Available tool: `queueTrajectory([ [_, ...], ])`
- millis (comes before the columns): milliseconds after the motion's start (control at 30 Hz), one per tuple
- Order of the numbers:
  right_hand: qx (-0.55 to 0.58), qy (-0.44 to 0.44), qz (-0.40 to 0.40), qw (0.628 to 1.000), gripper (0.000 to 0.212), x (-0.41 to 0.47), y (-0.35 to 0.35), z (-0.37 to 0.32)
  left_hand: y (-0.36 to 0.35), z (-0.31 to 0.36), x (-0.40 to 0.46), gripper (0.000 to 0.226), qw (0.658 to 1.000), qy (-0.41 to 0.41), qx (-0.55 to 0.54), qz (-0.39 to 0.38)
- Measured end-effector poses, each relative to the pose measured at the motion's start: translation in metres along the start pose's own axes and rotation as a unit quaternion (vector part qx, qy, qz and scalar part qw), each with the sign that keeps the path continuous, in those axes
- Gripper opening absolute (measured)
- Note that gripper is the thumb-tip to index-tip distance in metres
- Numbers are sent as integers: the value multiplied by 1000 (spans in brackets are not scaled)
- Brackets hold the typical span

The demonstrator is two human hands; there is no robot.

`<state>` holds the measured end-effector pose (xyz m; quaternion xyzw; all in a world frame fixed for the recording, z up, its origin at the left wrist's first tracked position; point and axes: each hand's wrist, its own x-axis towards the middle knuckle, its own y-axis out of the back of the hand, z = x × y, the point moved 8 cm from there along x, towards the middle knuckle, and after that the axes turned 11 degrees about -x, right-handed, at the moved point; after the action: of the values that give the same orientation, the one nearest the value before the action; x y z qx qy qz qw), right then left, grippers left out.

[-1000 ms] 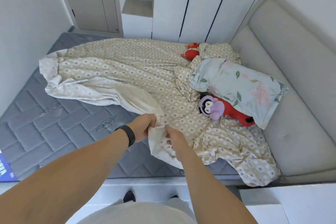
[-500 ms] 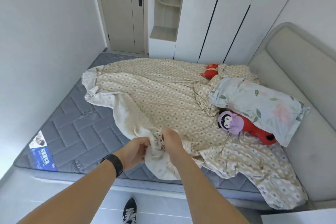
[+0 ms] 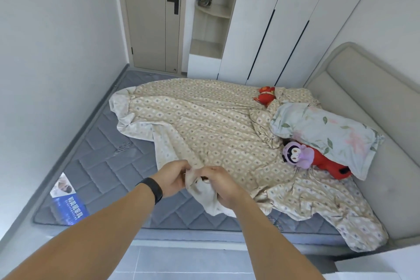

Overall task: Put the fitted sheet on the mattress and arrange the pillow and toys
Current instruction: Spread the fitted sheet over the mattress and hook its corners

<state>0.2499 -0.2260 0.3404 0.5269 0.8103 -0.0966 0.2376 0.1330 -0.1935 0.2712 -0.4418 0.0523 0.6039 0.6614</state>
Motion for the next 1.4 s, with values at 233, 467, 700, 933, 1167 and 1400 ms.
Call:
queueTrajectory([
  [233,75,-199,146,966,56,48,-43,36,26,21,-33,40,983,43,76,-158],
  [467,-192,-176,318,912,25,76,-25,-9,81,32,-44,21,967,85,205,-122],
  [700,-150,85,316,933,25,80,-68,-71,119,85,-22,20,992,14,109,66],
  [933,126,145,165,967,19,68,-54,-52,87,95,4,54,983,65,148,91],
  [1167,308,104,39,945,18,82,-43,-38,83,46,40,34,955,227,184,48],
  [1400,-62,-75,102,990,20,109,-13,-12,88,101,68,17,982,14,134,135],
])
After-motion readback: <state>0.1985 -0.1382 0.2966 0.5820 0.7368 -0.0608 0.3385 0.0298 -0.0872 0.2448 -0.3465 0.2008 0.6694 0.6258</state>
